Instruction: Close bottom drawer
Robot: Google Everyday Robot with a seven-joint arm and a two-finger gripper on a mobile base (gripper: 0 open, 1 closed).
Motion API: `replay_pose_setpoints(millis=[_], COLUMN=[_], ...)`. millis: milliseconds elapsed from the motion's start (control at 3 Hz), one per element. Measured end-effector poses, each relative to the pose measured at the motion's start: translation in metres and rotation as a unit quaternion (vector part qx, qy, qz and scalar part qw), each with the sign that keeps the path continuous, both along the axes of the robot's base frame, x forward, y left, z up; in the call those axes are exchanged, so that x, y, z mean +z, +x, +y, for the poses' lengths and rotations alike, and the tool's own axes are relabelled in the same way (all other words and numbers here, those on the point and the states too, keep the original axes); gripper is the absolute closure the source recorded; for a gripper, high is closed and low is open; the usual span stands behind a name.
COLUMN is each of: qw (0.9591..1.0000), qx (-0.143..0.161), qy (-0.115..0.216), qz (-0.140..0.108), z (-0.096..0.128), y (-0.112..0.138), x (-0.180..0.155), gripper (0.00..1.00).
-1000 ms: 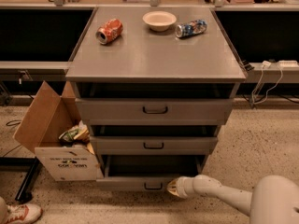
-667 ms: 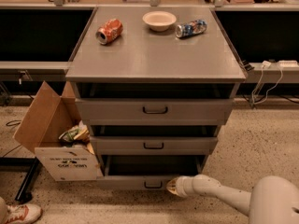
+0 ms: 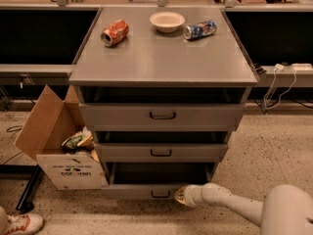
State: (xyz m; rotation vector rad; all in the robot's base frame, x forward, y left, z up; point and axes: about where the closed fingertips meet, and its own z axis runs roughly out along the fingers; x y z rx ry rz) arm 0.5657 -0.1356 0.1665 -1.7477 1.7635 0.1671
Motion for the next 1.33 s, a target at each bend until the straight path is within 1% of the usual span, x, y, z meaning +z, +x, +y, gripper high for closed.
replay_pose_setpoints(millis=[667,1000,1333], qw=[1.0,1.0,1.0], qx=[0.0,0.0,0.0], qy=[0.0,0.0,0.0], qz=[0.0,0.0,0.0], z=[0.0001,0.0001,0.0002], y=[0.0,-0.0001,-0.0001], x=[0.0,-0.0001,-0.0001], gripper=[0.14,0.0,0.0])
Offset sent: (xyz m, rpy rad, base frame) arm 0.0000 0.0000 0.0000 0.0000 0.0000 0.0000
